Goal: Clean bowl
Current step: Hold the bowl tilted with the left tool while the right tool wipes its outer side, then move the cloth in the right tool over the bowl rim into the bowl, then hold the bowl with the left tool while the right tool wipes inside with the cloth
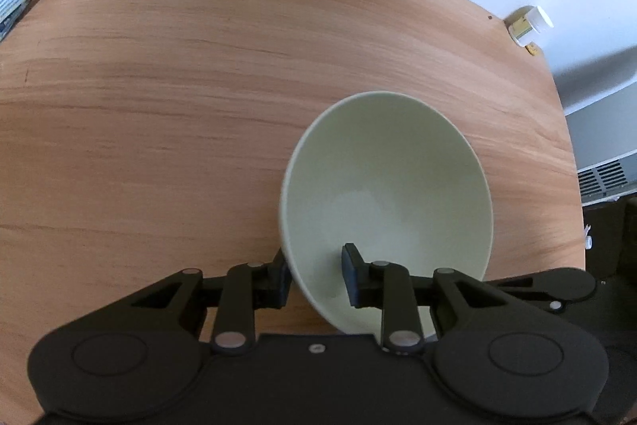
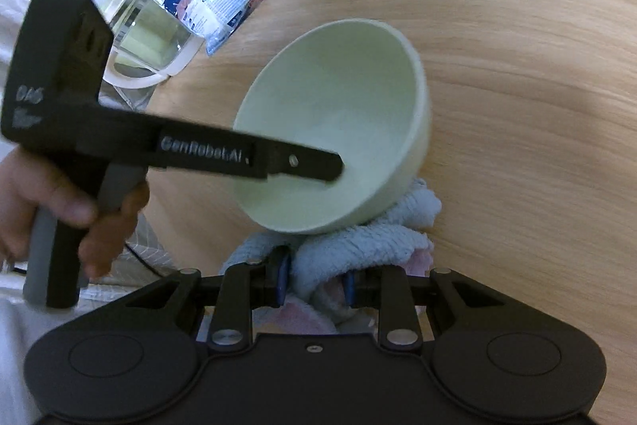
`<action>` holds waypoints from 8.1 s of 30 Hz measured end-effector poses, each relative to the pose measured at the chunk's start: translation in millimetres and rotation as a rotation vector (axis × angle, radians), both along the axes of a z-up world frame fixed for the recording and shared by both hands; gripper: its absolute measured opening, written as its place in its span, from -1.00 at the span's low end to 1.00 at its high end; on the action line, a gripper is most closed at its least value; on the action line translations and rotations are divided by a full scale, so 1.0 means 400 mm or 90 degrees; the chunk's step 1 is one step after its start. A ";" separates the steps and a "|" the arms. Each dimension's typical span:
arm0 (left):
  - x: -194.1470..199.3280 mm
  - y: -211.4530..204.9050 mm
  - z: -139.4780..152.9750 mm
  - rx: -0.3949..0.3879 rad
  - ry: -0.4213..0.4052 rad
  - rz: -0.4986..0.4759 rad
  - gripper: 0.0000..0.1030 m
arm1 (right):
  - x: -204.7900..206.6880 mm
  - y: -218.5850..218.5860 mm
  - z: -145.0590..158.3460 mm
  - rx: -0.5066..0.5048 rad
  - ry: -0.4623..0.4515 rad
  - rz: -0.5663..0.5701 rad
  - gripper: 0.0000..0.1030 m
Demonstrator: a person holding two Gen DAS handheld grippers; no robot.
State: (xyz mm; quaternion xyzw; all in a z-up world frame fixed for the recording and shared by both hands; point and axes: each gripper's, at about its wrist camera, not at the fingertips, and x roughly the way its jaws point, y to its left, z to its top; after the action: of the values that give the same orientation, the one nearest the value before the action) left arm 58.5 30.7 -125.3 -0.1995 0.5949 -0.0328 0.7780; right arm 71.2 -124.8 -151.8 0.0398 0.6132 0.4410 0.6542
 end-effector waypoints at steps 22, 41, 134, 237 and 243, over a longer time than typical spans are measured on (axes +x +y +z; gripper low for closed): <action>0.003 0.011 0.002 -0.005 -0.012 -0.029 -0.49 | 0.024 -0.175 0.007 0.047 0.070 -0.158 -0.49; 0.010 0.008 0.001 -0.004 -0.012 -0.054 -0.49 | 0.136 -0.341 -0.101 0.240 0.283 -0.483 -0.50; -0.003 0.052 0.032 -0.012 -0.060 -0.155 -0.76 | -0.033 0.038 0.200 -0.227 -0.337 0.348 -0.53; -0.012 0.090 -0.004 -0.171 -0.014 0.006 -0.72 | 0.038 0.223 0.161 -0.247 -0.247 0.192 -0.52; -0.013 0.095 -0.001 -0.158 -0.012 0.018 -0.77 | 0.038 0.235 0.173 -0.136 -0.243 0.164 -0.51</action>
State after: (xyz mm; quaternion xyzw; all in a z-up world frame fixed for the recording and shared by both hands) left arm 53.4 68.8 -125.7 -0.3020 0.5760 -0.0970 0.7534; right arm 86.2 -30.9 -82.7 -0.1920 0.5217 0.4532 0.6968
